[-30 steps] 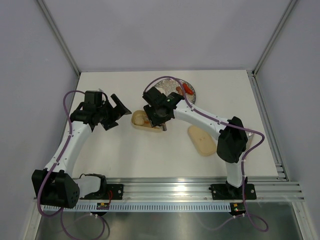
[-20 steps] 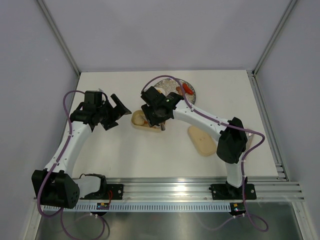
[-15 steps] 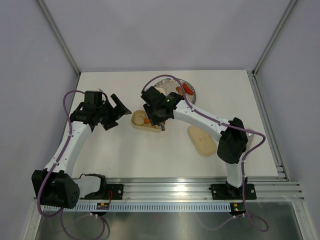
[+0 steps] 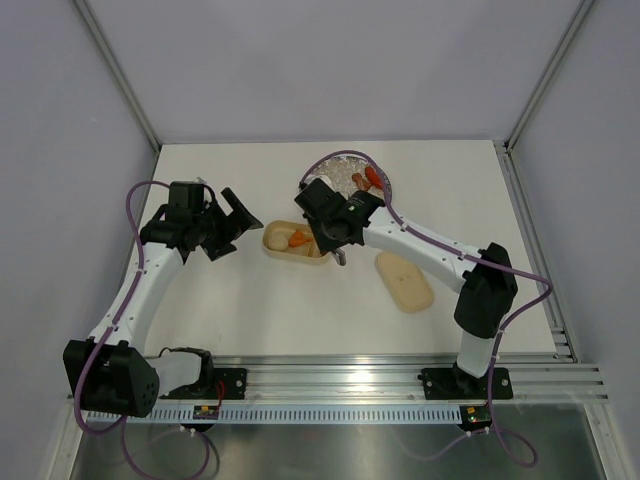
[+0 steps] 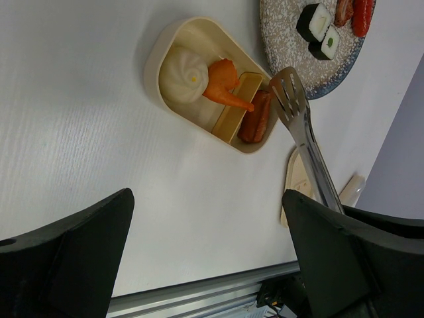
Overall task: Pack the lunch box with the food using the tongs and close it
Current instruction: Place the fake food in the packing box.
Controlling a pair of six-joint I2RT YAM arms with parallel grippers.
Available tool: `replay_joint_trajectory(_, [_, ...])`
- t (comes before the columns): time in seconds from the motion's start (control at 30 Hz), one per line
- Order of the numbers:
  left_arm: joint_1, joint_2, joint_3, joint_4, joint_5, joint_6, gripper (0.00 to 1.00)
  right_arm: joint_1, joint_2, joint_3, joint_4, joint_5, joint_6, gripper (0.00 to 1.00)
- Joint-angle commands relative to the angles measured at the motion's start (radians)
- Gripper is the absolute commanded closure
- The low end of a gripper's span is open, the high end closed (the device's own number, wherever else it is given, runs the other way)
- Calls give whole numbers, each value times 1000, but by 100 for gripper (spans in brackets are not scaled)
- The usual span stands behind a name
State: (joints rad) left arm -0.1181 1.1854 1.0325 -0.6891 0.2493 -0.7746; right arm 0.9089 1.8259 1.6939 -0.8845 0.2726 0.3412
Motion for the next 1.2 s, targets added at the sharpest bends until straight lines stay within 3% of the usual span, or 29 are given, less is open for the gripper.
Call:
replay_joint_trajectory(0.0, [6, -23, 23, 23, -2, 17, 1, 8, -54, -25, 16, 39, 27, 80])
replay_joint_trajectory(1.17, [6, -15, 26, 26, 1, 14, 1, 24, 56, -7, 25, -107, 21, 83])
